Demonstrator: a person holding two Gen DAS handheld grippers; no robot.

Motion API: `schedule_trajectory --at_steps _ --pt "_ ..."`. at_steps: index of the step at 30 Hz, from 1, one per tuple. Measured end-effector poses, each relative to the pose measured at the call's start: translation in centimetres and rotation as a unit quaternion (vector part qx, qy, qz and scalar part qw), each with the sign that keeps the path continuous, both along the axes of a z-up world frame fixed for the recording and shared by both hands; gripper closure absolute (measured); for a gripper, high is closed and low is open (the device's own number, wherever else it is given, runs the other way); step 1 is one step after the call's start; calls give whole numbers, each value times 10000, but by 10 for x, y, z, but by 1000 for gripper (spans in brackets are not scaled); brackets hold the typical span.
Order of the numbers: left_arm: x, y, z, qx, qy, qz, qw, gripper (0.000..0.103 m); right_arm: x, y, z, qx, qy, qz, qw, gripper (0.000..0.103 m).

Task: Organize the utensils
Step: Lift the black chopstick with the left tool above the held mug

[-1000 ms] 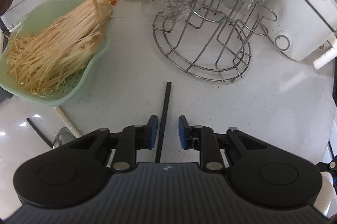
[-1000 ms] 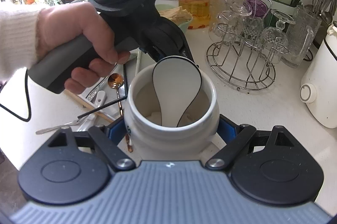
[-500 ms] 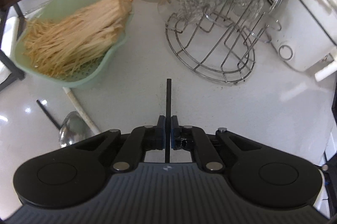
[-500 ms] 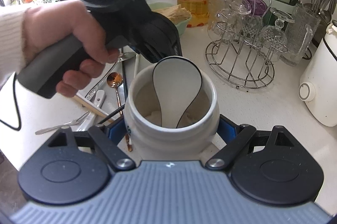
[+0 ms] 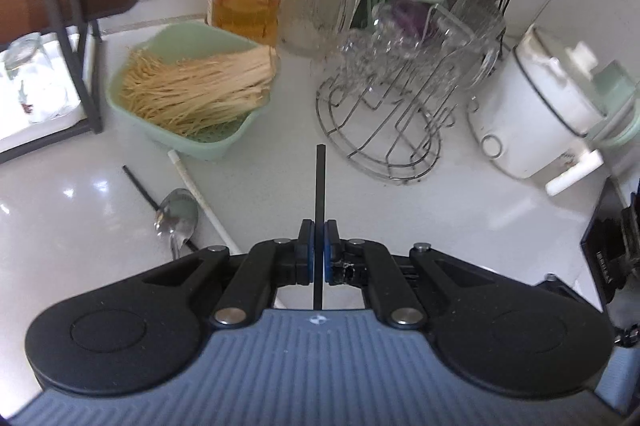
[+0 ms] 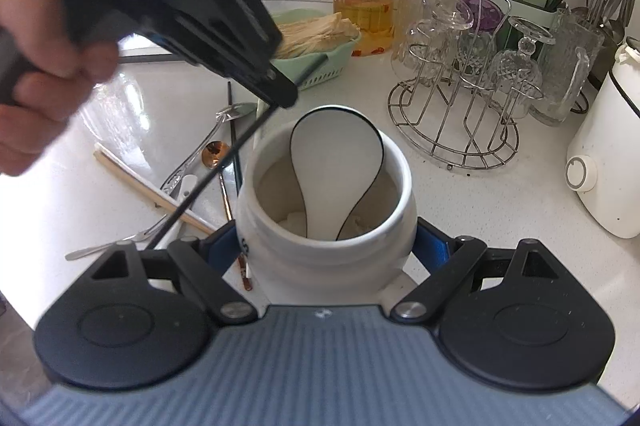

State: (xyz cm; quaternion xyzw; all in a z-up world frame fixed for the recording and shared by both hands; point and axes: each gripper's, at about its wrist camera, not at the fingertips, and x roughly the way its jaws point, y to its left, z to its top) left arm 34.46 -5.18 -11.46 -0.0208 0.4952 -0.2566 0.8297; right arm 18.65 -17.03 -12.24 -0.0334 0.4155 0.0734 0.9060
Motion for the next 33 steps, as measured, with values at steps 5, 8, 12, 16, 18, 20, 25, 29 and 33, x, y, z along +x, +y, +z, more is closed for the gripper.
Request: schedule_trajectory --at_steps 5,8,12,16,18,20,25,29,33 --pt "-20 21 21 -242 -215 251 9992 98 -2 2 -1 1 -74 -43 10000 12" --pt "-31 34 28 -304 -312 371 9984 98 -4 5 -1 -1 -94 -33 10000 12" --pt "-45 48 28 -245 -297 504 9980 98 -4 10 1 -17 -29 -93 10000 12" --pt "-56 58 22 -266 -208 525 9981 98 -4 12 0 -17 -36 -179 9998 12" --pt "-60 61 19 -289 -176 505 9981 98 -5 12 0 -16 -57 -216 9997 12" --pt "-63 62 18 -317 -165 465 9983 98 -6 13 -1 -16 -93 -243 9997 12" --pt "-72 62 27 -448 -223 347 9981 98 -5 12 -1 -34 -100 -226 9997 12" --pt "-82 62 39 -527 -342 217 9978 98 -7 12 -2 -40 -114 -222 9997 12" --pt "-89 63 55 -549 -445 82 9975 98 -6 12 -1 -14 -93 -260 9996 12"
